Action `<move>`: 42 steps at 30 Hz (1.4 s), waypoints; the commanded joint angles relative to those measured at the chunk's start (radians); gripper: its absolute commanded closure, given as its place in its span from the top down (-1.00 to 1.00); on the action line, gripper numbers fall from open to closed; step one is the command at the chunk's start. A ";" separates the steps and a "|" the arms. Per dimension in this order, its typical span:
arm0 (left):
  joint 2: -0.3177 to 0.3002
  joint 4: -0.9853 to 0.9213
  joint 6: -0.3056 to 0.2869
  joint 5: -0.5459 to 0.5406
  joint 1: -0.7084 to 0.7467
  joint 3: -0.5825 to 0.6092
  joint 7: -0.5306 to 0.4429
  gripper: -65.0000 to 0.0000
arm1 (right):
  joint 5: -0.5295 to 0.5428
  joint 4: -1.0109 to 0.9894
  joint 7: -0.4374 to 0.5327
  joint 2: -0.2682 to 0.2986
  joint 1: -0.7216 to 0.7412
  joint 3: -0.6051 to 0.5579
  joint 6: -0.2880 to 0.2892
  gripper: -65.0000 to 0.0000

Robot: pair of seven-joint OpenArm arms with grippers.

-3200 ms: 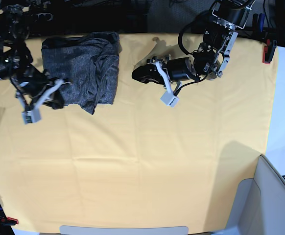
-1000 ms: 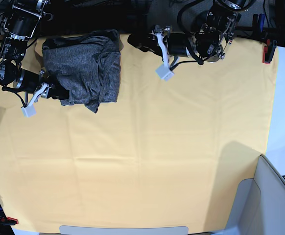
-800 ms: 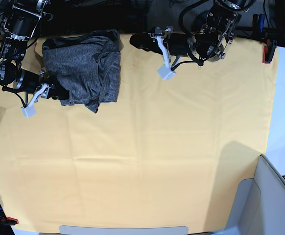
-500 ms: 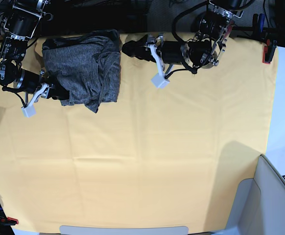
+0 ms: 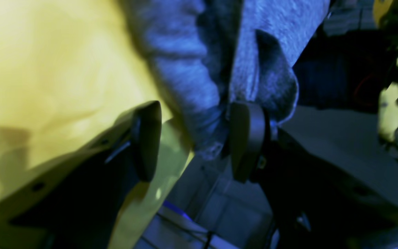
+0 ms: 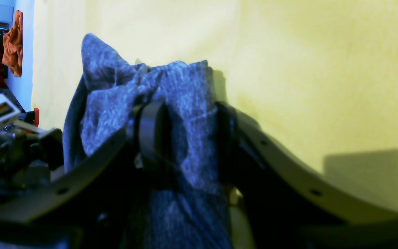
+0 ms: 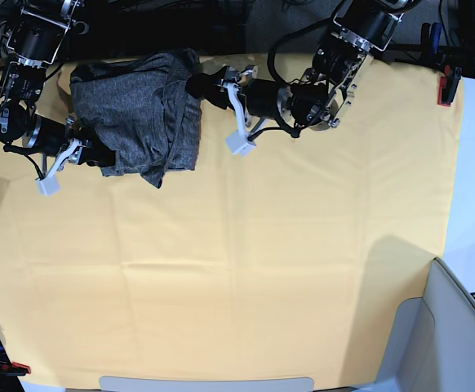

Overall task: Fold the T-shirt properly
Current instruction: 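Lift the grey bundle with both grippers and fold it toward the right gripper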

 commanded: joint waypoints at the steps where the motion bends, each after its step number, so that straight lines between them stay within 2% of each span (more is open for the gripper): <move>1: -0.001 0.010 -0.005 -0.008 -0.003 0.002 0.010 -0.05 | -0.021 0.008 -0.021 0.011 0.005 0.002 0.002 -0.26; 5: 0.001 0.010 -0.007 -0.008 -0.010 0.021 0.013 -0.04 | -0.021 0.008 -0.021 0.011 0.005 0.002 0.002 -0.26; 10: -0.005 0.009 -0.007 -0.008 -0.074 0.134 0.010 -0.05 | -0.021 0.008 -0.021 -0.002 0.005 0.002 0.000 -0.26; 16: -0.001 -0.051 -0.010 -0.008 -0.099 0.171 0.006 -0.05 | -0.021 0.008 -0.021 -0.009 0.005 0.002 0.000 -0.26; 25: 0.001 -0.151 -0.012 -0.004 -0.143 0.262 -0.053 -0.06 | -0.021 0.008 -0.021 -0.009 0.005 0.002 0.000 -0.26; 28: 0.001 -0.151 -0.012 -0.004 -0.143 0.262 -0.053 -0.32 | -0.021 0.008 -0.021 -0.009 0.005 0.002 0.000 -0.27; 30: 0.001 -0.151 -0.007 -0.004 -0.143 0.257 -0.053 -0.66 | -0.021 0.010 -0.021 -0.005 0.005 0.002 0.000 -0.30; 32: -0.004 -0.151 -0.005 -0.004 -0.152 0.255 -0.045 -1.00 | -0.021 0.015 -0.021 -0.003 0.002 0.002 0.000 -0.52; 35: -0.024 -0.151 0.021 -0.004 -0.188 0.255 -0.040 -0.96 | -0.057 0.019 -0.021 0.002 -0.001 0.002 0.000 -0.95; 36: -0.038 -0.151 0.036 -0.005 -0.195 0.255 -0.040 -0.98 | -0.085 0.025 -0.014 0.008 -0.002 0.002 0.000 -1.00; 39: -0.056 -0.151 0.107 -0.007 -0.226 0.254 -0.040 -0.99 | -0.168 0.084 0.000 0.015 -0.024 0.005 0.000 -0.98; 42: -0.082 -0.151 0.176 -0.007 -0.263 0.254 -0.042 -0.99 | -0.206 0.173 0.015 0.020 -0.062 0.006 0.000 -0.97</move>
